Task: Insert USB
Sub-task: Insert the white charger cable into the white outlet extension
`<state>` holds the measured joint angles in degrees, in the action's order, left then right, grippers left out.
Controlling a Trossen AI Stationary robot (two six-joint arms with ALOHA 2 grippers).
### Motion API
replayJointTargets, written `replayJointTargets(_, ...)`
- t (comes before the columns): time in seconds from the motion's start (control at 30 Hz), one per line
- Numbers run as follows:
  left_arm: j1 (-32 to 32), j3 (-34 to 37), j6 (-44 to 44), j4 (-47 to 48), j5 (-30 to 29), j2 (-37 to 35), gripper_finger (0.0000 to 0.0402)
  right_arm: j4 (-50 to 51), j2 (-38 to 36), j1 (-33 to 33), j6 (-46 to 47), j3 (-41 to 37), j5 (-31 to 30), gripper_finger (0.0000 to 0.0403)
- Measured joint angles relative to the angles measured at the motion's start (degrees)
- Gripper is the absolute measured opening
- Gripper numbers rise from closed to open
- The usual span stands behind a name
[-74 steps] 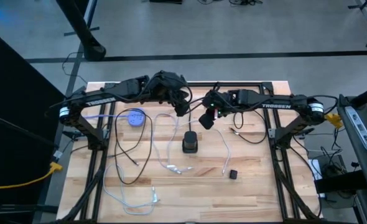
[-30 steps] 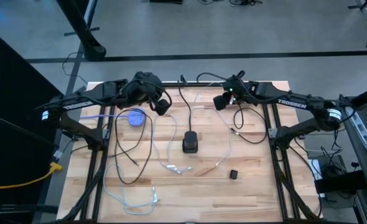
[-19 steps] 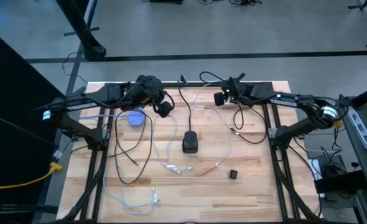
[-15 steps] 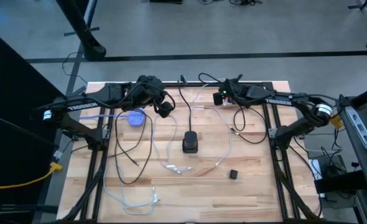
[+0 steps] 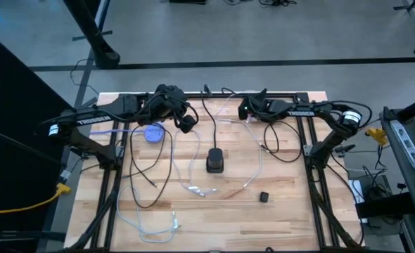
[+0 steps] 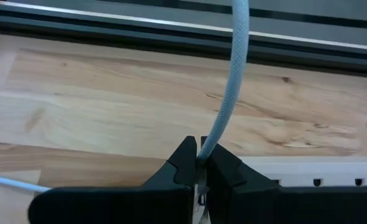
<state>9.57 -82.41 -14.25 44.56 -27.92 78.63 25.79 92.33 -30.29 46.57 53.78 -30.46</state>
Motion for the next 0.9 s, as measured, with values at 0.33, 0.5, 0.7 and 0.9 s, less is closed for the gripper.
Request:
replayJointTargets(0.33,0.1,0.0,0.3,-1.3,0.0,0.0,0.0,-0.3,-6.2,0.4,-5.2,2.0,0.9,0.0)
replayJointTargets(0.5,0.8,0.0,0.1,-1.5,0.0,0.0,0.0,1.4,-12.3,1.9,-7.4,5.9,6.7,0.0)
replayJointTargets(0.7,1.2,0.0,-0.4,-1.7,1.1,0.0,0.0,2.7,-20.4,8.2,-7.3,7.3,14.6,0.0)
replayJointTargets(0.9,1.8,5.0,0.4,-16.5,21.5,-0.4,0.0,-2.8,-28.2,18.3,-9.4,6.3,15.4,0.0)
